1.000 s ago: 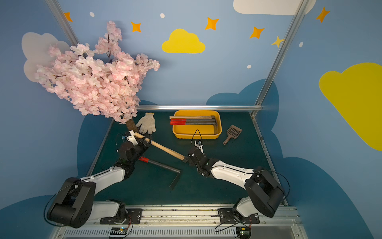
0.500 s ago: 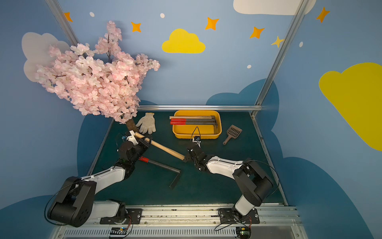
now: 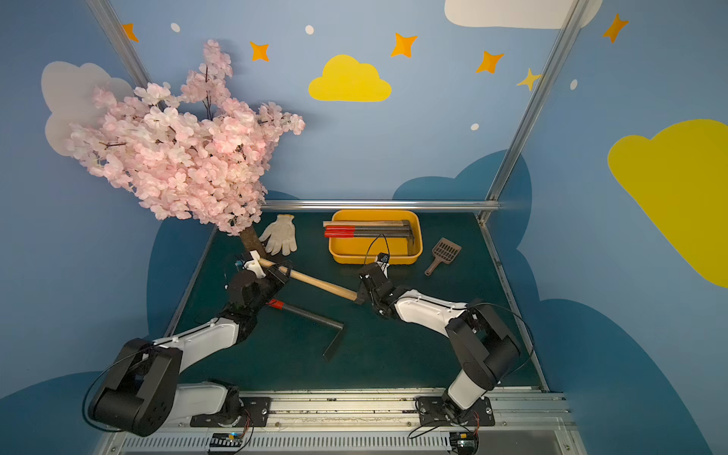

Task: Put the small hoe into the storage box
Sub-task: Pick up the hoe from the center of the board.

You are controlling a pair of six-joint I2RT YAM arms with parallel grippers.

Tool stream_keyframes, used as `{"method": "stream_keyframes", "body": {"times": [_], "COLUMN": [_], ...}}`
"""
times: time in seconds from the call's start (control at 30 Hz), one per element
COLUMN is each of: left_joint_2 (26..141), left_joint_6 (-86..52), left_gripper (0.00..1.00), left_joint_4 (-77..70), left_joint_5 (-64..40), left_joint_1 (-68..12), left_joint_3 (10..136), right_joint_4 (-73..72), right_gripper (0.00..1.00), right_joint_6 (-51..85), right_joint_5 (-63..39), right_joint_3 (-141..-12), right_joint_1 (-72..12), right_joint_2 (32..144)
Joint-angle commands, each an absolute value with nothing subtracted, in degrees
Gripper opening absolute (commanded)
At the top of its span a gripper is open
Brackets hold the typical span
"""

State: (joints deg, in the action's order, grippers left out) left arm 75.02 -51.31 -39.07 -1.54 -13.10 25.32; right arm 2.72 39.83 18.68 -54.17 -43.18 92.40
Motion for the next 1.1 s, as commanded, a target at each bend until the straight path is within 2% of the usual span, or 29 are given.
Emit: {"method": "stream_keyframes", "body": {"times": [0.0,0.1,0.37,0.6,0.73,1.07], "left_joint_2": [72.0,68.5,56.1,47.3,46.1,45.3], "left_joint_6": [-40.7,-38.1,-31.7,-29.6,-29.6,-29.3], "left_gripper": [0.48,0.57,0.68,0.71,0.71,0.71], "left_joint_4": [-32.1,-28.3,-20.2,-12.6,-12.0,-11.6], "left_joint_5": [-0.1,0.9,8.6,7.0,6.0,5.2], "left_joint_1": [-12.6,-12.6,-11.4,-5.0,-3.3,-2.9], "left_joint_3": [24.9,25.0,21.7,20.8,20.3,20.4], "right_joint_4": [12.1,17.8,29.0,37.1,39.8,57.3], "right_gripper": [0.0,0.0,0.0,0.0,0.0,0.0], "right_joint_6": [32.0,29.5,19.5,14.8,12.3,4.0], "right_joint_5": [16.8,15.0,12.2,8.0,6.3,2.7], "right_joint_3": [-60.4,-64.4,-76.1,-89.8,-97.7,-132.2], "right_joint_1": [-42.0,-40.4,-33.1,-25.5,-23.0,-18.1], "right_joint_2": [88.5,88.3,91.1,98.7,104.0,127.1]}}
